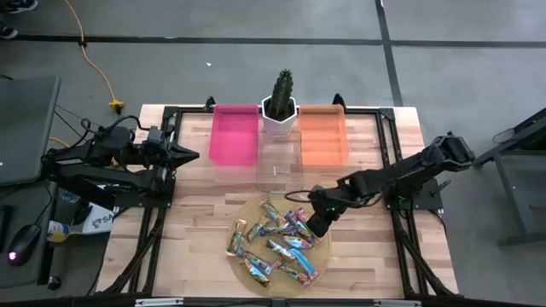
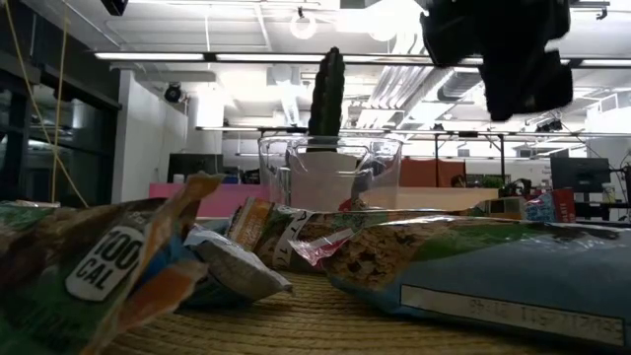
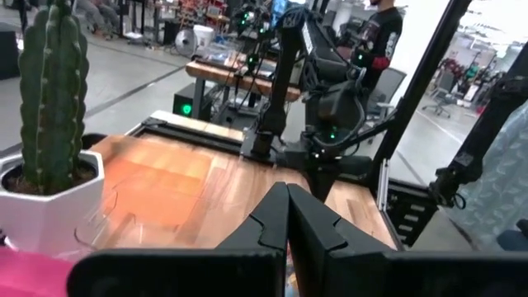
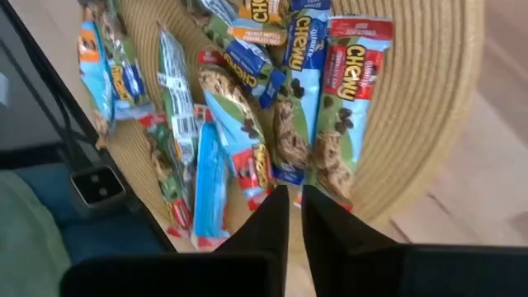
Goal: Pick and place Granola Bars by type
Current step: Put the red granola bar into the orange bin
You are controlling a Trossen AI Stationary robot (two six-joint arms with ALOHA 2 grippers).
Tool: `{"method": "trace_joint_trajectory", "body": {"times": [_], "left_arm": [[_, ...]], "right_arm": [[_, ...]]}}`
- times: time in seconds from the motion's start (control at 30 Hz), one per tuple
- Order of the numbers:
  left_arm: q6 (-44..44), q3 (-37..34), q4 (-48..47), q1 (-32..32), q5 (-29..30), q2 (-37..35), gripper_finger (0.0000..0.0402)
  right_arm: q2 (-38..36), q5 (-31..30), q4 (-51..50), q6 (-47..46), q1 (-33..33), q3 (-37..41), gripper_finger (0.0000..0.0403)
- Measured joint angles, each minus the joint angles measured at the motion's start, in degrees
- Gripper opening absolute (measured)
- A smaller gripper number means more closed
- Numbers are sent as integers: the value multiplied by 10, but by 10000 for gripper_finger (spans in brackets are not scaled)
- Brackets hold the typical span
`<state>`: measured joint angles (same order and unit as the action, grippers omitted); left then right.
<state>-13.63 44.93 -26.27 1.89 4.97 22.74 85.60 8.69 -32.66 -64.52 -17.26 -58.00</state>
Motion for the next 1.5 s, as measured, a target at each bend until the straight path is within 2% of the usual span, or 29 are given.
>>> {"method": "trace_joint_trajectory", "body": {"times": [0.2, 0.37, 0.57, 0.77, 0.87, 0.97, 1.07, 1.17, 1.3, 1.37, 1.5], "left_arm": [[0, 0, -23, 0, 0, 0, 1], [1, 0, -27, 0, 0, 0, 1], [4, 0, -27, 0, 0, 0, 1], [4, 0, -27, 0, 0, 0, 1], [4, 0, -27, 0, 0, 0, 1], [4, 0, -27, 0, 0, 0, 1], [3, 0, -27, 0, 1, 0, 1], [3, 0, -27, 0, 1, 0, 1], [3, 0, -27, 0, 1, 0, 1], [3, 0, -27, 0, -1, 0, 1], [3, 0, -27, 0, -2, 0, 1]], "right_arm": [[0, -16, 86, -17, 0, 52, 90], [0, -29, 114, -10, 12, 81, 149], [0, -39, 128, 29, 31, 96, 186], [5, -37, 129, 66, 44, 98, 190], [30, -15, 136, 79, 49, 89, 191], [69, 15, 132, 101, 49, 53, 191], [111, 21, 79, 132, 43, -4, 190], [144, -11, -31, 145, 32, -68, 187], [170, -86, -154, 120, 17, -133, 181], [176, -106, -154, 97, 12, -143, 179], [176, -107, -101, 37, 1, -132, 177]]}}
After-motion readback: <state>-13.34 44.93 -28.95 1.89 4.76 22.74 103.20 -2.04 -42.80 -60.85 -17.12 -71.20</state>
